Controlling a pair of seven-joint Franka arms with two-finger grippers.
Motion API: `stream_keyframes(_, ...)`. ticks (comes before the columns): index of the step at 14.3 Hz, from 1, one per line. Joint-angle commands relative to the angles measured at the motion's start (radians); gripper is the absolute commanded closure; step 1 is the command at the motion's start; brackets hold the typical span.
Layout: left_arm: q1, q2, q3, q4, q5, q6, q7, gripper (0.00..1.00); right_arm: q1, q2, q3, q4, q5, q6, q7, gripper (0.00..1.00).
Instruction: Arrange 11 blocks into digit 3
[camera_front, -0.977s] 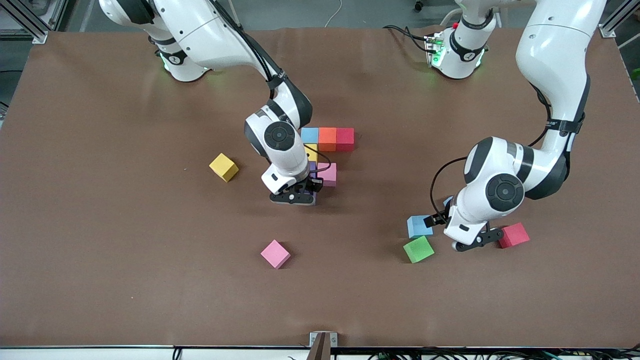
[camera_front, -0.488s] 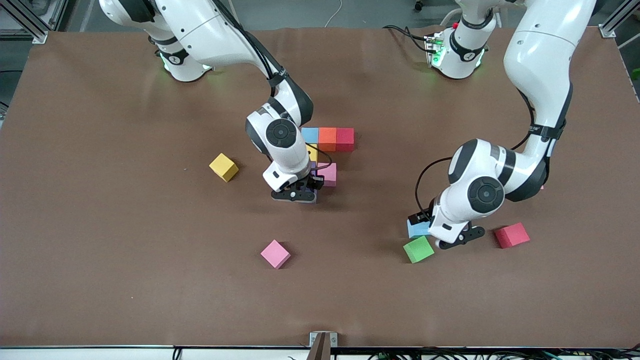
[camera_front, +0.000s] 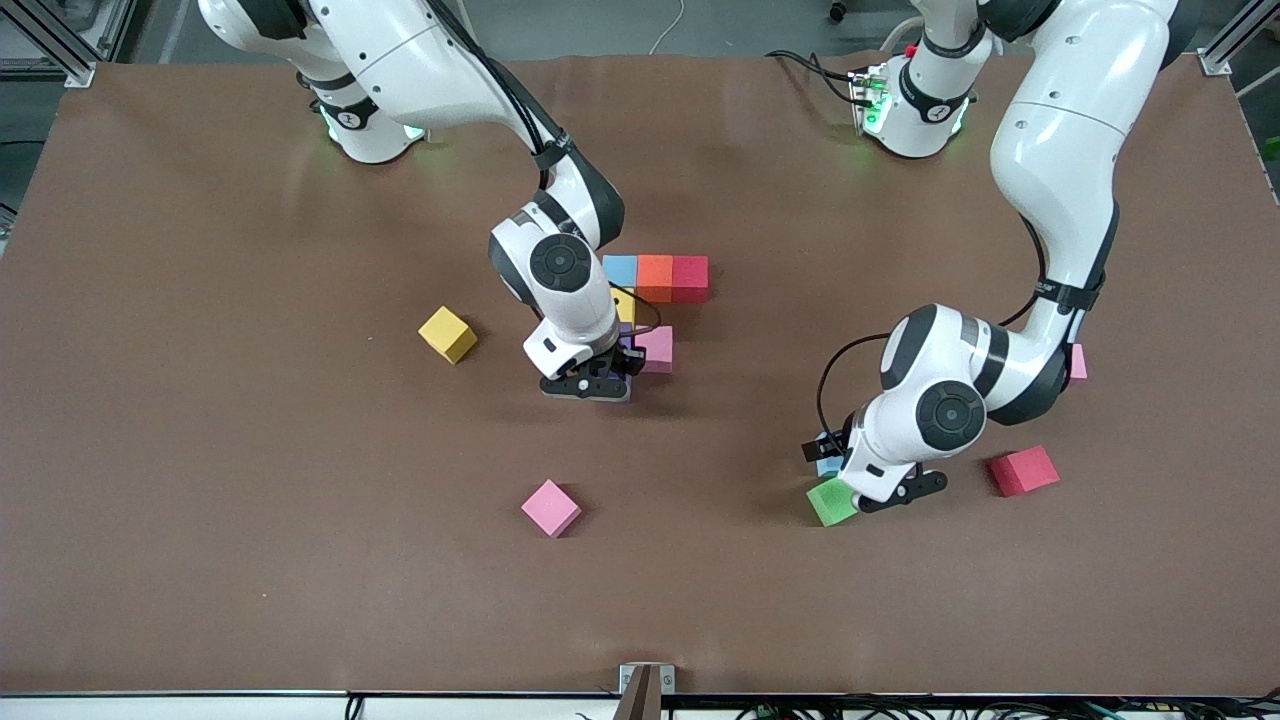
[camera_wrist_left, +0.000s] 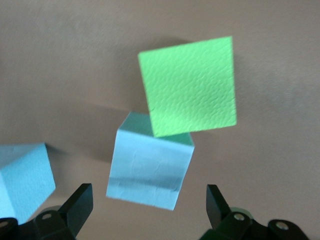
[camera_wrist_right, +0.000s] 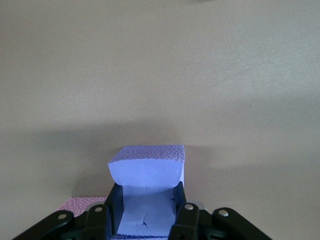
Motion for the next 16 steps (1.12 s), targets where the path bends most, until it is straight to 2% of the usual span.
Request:
stream_keyframes(1,0.007,0.039,0.007,0.048,-0.013,-0.008,0.131,0.00,0.009,-0.037,-0.004,-0.047,0.013,0.012,0.010,1.00)
stream_keyframes(6,-0.007,0.072,0.010,0.046,-0.010,0.023,0.128,0.01,0.012,-0.034,-0.004,-0.046,0.013,0.021,0.010,1.00)
stream_keyframes(7,-0.005,0.070,0.010,0.046,-0.010,0.023,0.130,0.10,0.012,-0.034,-0.004,-0.046,0.013,0.021,0.010,0.99)
stream_keyframes(9,-0.007,0.072,0.010,0.046,-0.010,0.023,0.122,0.46,0.012,-0.032,-0.004,-0.046,0.013,0.023,0.010,0.94)
stream_keyframes(11,-0.010,0.059,0.010,0.048,-0.010,0.023,0.069,0.74,0.012,-0.032,-0.004,-0.044,0.010,0.024,0.007,0.93)
stream_keyframes(12,-0.010,0.050,0.007,0.048,-0.010,0.020,0.020,0.83,0.014,-0.032,-0.004,-0.044,0.009,0.023,0.007,0.91)
stream_keyframes(14,-0.017,0.018,0.001,0.048,-0.006,0.014,-0.121,0.89,0.014,-0.032,-0.004,-0.044,0.004,0.023,0.007,0.86)
stream_keyframes(16,-0.039,0.003,-0.004,0.043,-0.009,0.011,-0.221,0.88,0.012,-0.032,-0.004,-0.044,0.004,0.021,0.002,0.71)
